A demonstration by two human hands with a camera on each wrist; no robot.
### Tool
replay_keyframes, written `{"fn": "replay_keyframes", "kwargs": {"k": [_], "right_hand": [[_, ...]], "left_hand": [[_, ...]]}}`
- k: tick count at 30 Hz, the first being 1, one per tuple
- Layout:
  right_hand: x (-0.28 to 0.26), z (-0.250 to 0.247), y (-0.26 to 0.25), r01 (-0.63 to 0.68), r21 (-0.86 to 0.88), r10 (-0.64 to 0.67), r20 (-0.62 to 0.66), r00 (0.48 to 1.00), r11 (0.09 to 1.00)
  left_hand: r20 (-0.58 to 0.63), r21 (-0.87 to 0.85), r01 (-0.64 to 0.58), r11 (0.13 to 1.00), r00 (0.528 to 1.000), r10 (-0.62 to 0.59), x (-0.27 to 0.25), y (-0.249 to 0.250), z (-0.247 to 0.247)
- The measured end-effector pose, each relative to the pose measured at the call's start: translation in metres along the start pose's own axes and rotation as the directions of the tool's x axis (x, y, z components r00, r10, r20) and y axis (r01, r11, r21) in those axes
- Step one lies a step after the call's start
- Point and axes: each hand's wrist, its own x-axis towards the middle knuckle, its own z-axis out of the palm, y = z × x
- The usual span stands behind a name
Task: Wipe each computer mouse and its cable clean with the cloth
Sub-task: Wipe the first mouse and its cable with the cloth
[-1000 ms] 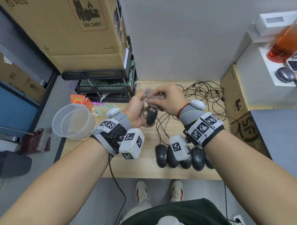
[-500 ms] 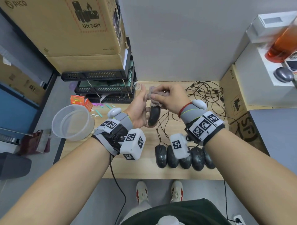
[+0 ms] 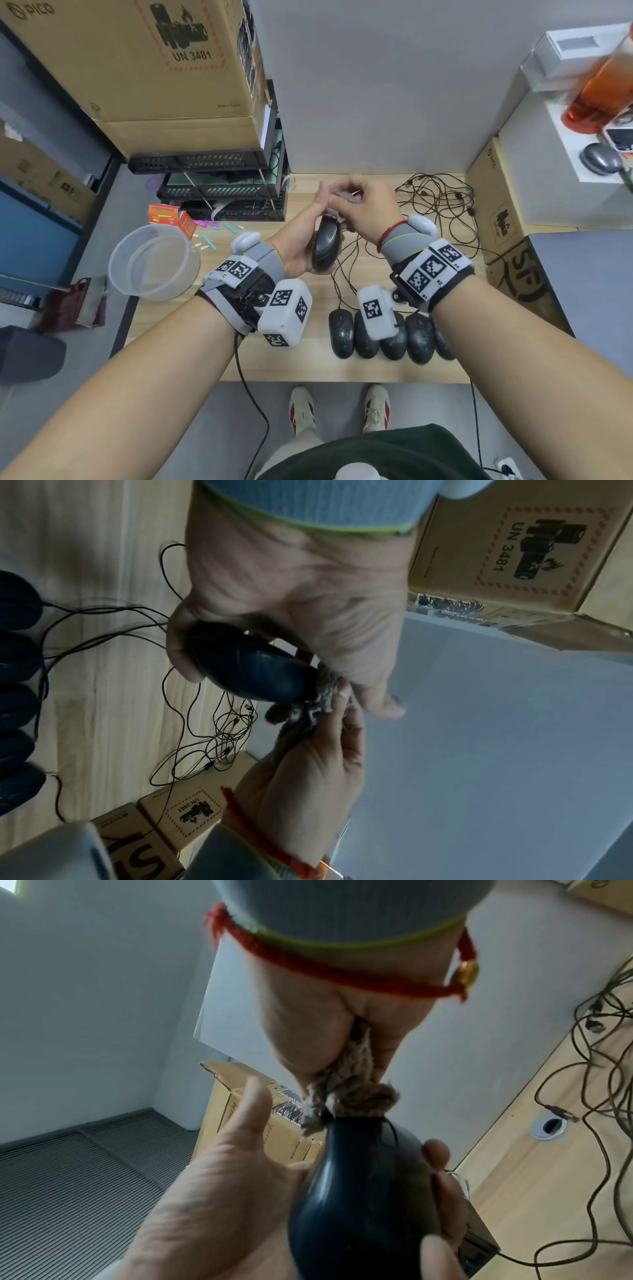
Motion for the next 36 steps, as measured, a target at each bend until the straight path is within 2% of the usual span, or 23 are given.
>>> {"fn": "replay_keyframes", "kwargs": {"k": [2,5,6,8,10,11,13,15,17,19,20,21,23,25,26,27,29,31,32,34,36], "right_hand": [[-0.006,0.000,-0.003,-0.025,0.082,0.021,0.056,0.998,0.996],[-0.023,-0.007,-0.010,-0.029,0.102,-0.007,0.341,0.940,0.994],[-0.024,-0.009,-0.010,-0.035,0.096,-0.003,0.377,0.926,0.995],[-0.019,-0.011,-0.009,-0.081,0.143,0.029,0.329,0.944,0.986],[-0.007,-0.012,-0.001,-0.088,0.170,0.058,0.173,0.983,0.981],[-0.002,-0.011,0.004,-0.076,0.141,0.063,0.092,0.994,0.987],[0.003,-0.012,0.013,-0.084,0.082,0.083,0.014,0.996,0.993],[-0.004,-0.013,0.017,-0.125,0.050,0.123,0.028,0.992,0.991],[-0.017,-0.015,0.020,-0.164,0.020,0.158,0.162,0.974,0.986],[-0.028,-0.014,0.020,-0.173,0.006,0.162,0.326,0.931,0.985],[-0.029,-0.015,0.020,-0.164,-0.003,0.155,0.350,0.924,0.986],[-0.028,-0.015,0.019,-0.174,0.024,0.156,0.329,0.931,0.985],[-0.018,-0.016,0.016,-0.185,0.125,0.161,0.183,0.970,0.975],[-0.008,-0.019,0.013,-0.124,0.146,0.123,0.019,0.992,0.981],[-0.006,-0.019,0.011,-0.097,0.144,0.099,-0.004,0.995,0.985],[-0.007,-0.019,0.008,-0.083,0.136,0.081,0.022,0.996,0.987],[-0.016,-0.017,0.001,-0.092,0.133,0.069,0.167,0.983,0.987],[-0.028,-0.015,-0.005,-0.121,0.128,0.071,0.340,0.938,0.984],[-0.030,-0.015,-0.007,-0.127,0.121,0.071,0.385,0.920,0.985],[-0.026,-0.014,-0.006,-0.146,0.143,0.090,0.339,0.936,0.979],[-0.014,-0.015,-0.003,-0.109,0.138,0.089,0.145,0.985,0.984]], "left_hand": [[-0.026,0.069,0.027,0.997,0.999,-0.026,-0.002,-0.001,0.000],[-0.061,0.068,0.015,0.998,0.998,-0.011,0.001,-0.002,-0.009],[-0.056,0.061,0.001,0.998,0.998,0.003,0.002,-0.003,-0.013],[-0.027,0.065,-0.014,0.998,1.000,0.016,0.000,-0.004,-0.014],[0.003,0.069,-0.023,0.997,1.000,0.023,-0.002,-0.006,-0.010],[0.016,0.059,-0.027,0.998,1.000,0.026,-0.003,-0.007,-0.008],[0.012,0.023,-0.050,0.998,0.999,0.049,-0.004,-0.005,-0.005],[-0.039,-0.025,-0.077,0.997,0.996,0.076,-0.001,-0.002,-0.008],[-0.106,-0.095,-0.095,0.991,0.991,0.085,0.001,0.001,-0.013],[-0.146,-0.129,-0.102,0.986,0.986,0.083,0.004,0.002,-0.019],[-0.155,-0.128,-0.102,0.986,0.985,0.081,0.005,0.002,-0.021],[-0.160,-0.118,-0.099,0.988,0.984,0.079,0.006,0.002,-0.022],[-0.142,-0.083,-0.079,0.993,0.988,0.067,0.005,0.001,-0.023],[-0.113,-0.050,-0.059,0.997,0.992,0.053,0.003,0.000,-0.019],[-0.112,-0.044,-0.055,0.998,0.992,0.050,0.003,0.000,-0.017],[-0.119,-0.043,-0.056,0.997,0.992,0.051,0.003,0.000,-0.015],[-0.144,-0.057,-0.056,0.997,0.988,0.047,0.005,0.003,-0.013],[-0.179,-0.071,-0.032,0.997,0.984,0.019,0.006,0.007,-0.013],[-0.189,-0.073,-0.018,0.997,0.982,0.004,0.006,0.009,-0.014],[-0.188,-0.079,-0.004,0.997,0.982,-0.011,0.004,0.009,-0.013],[-0.174,-0.089,-0.004,0.996,0.985,-0.012,0.002,0.008,-0.012]]}}
